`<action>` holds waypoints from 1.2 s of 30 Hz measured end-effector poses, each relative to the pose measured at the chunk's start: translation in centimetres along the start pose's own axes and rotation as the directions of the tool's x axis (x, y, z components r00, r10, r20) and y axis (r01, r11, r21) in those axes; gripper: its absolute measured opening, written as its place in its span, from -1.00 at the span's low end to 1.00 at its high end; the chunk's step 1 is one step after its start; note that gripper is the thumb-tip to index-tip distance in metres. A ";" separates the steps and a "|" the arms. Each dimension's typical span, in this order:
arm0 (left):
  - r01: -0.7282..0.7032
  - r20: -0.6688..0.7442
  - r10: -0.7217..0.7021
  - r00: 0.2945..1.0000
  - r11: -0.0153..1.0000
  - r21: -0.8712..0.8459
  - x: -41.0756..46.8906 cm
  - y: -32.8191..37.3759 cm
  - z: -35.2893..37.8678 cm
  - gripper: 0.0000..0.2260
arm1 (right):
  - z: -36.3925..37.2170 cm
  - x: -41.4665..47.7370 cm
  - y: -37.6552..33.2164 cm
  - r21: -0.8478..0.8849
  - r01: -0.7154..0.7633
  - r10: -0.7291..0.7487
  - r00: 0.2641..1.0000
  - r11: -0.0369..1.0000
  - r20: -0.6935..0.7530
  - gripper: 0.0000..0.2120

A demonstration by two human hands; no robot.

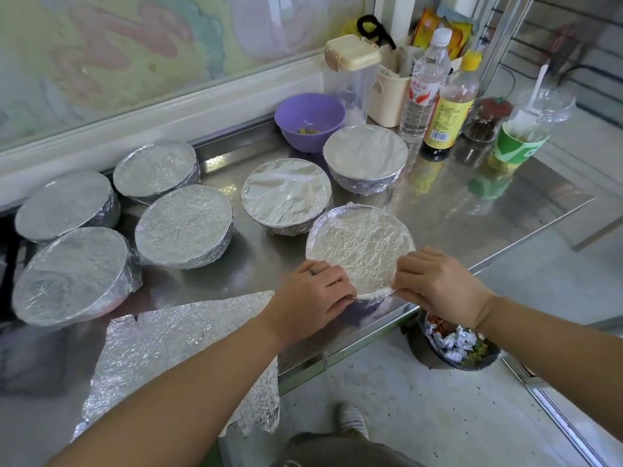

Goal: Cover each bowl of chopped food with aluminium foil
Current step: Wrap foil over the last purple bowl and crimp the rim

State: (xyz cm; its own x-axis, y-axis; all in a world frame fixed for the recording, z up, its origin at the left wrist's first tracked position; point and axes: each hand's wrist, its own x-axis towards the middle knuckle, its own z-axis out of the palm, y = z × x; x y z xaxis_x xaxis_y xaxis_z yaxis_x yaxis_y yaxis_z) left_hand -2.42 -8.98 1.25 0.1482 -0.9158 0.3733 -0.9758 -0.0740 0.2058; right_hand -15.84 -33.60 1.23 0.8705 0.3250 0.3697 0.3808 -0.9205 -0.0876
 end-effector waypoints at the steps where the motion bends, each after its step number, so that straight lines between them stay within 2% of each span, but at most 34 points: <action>1: 0.005 0.001 -0.005 1.000 1.000 -0.001 0.0 0.0 0.0 -0.86 | 0.0 0.0 0.0 0.011 -0.006 0.006 1.000 1.000 0.004 -0.77; 4: 0.030 -0.010 -0.029 1.000 0.999 0.018 0.0 0.2 0.0 -0.89 | -0.1 0.0 -0.2 0.042 -0.033 0.032 0.999 0.999 0.014 -0.78; 8: 0.139 -0.044 -0.135 0.990 0.987 0.081 0.6 1.8 0.5 -0.74 | -0.2 0.5 -0.6 0.082 -0.080 0.078 0.997 0.993 0.020 -0.85; 10: 0.170 -0.068 -0.163 0.984 0.980 0.103 1.0 2.6 1.4 -0.75 | -0.1 0.6 -0.9 0.097 -0.085 0.082 0.996 0.992 0.033 -0.86; 13: 0.179 -0.142 -0.161 0.977 0.977 0.118 1.4 3.1 2.6 -0.85 | 0.0 0.5 -1.0 0.105 -0.081 0.076 0.996 0.991 0.052 -0.85; 18: 0.157 -0.228 -0.130 0.965 0.982 0.103 1.7 3.2 2.8 -0.79 | 0.1 0.4 -1.0 0.115 -0.066 0.063 0.997 0.991 0.032 -0.83; 26: 0.189 -0.124 -0.200 0.972 0.977 -0.095 1.5 2.8 2.9 -0.86 | -0.1 -0.7 0.1 0.044 -0.022 0.022 1.000 0.999 0.004 -0.72; 36: 0.179 -0.110 -0.188 0.976 0.980 -0.087 1.5 3.1 2.8 -0.85 | -0.1 -0.1 -0.1 0.032 0.026 -0.026 1.000 0.999 0.000 -0.72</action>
State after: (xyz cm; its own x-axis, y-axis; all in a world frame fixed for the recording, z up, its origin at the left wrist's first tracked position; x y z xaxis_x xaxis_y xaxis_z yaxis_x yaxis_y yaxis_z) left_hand -5.68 -11.68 -0.06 0.3460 -0.8365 0.4249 -0.9156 -0.2022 0.3475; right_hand -15.97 -33.52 1.26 0.8605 0.3487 0.3715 0.4129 -0.9044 -0.1077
